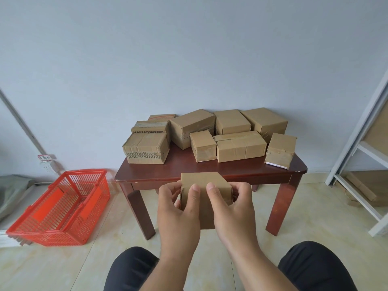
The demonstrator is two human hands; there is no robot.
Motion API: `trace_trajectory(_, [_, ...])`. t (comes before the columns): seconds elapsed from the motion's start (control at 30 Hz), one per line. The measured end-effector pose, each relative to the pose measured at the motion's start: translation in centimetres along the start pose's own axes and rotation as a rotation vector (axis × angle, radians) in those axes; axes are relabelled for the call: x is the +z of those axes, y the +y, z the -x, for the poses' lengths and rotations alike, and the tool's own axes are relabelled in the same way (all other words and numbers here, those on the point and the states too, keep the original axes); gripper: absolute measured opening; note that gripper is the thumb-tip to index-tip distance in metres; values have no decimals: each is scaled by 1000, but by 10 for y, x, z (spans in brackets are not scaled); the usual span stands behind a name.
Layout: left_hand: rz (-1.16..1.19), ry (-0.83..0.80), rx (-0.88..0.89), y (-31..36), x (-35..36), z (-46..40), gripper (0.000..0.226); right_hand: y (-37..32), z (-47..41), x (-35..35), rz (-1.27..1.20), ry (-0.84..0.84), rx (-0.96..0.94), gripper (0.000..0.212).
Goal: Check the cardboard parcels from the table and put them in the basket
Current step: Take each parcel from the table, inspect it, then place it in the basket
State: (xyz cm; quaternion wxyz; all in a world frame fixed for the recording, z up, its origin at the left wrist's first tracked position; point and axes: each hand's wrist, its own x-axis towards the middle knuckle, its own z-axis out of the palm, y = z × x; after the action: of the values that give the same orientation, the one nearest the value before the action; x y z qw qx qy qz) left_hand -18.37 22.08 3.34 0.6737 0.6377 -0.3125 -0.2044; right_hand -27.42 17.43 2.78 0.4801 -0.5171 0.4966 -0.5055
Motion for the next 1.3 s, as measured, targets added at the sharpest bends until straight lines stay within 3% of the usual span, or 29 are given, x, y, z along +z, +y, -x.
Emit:
trace_trajectory(0.23, [73, 56, 19, 5, 1, -7, 13, 1, 3, 6, -28, -22, -29, 32])
trace_trajectory(0.43, [-12, 51, 218, 3, 4, 5, 23, 7, 2, 6, 8, -32, 7, 37])
trace_trajectory(0.5, [-104, 17, 321, 1, 4, 7, 25, 6, 3, 4, -1, -64, 50, 46])
trace_trajectory(0.63, [-316, -72, 606, -7, -1, 11, 17, 0, 4, -3, -92, -200, 151, 95])
trace_trajectory(0.8, [-374, -181, 759, -4, -6, 15, 36, -10, -2, -10, -222, -343, 291, 105])
trace_trajectory(0.9, [-243, -229, 675, 2, -10, 7, 38, -10, -7, -13, -300, -304, 379, 74])
trace_trajectory(0.97, [-152, -147, 642, 6, -15, 0, 33, -9, -11, -14, -430, -274, 474, 50])
trace_trajectory(1.0, [-112, -65, 576, 8, -17, -5, 32, -10, -13, -16, -511, -269, 523, 47])
trace_trajectory(1.07, [-85, 31, 271, 14, -23, -15, 35, -15, -16, -21, -644, -296, 568, 52])
trace_trajectory(1.13, [-15, -129, -116, 20, -26, -20, 56, -19, -18, -24, -713, -369, 582, 60])
trace_trajectory(1.17, [56, -229, -214, 19, -27, -18, 65, -17, -19, -24, -714, -405, 581, 63])
trace_trajectory(1.3, [237, -390, -186, 22, -25, -7, 57, -13, -20, -18, -558, -353, 538, 57])
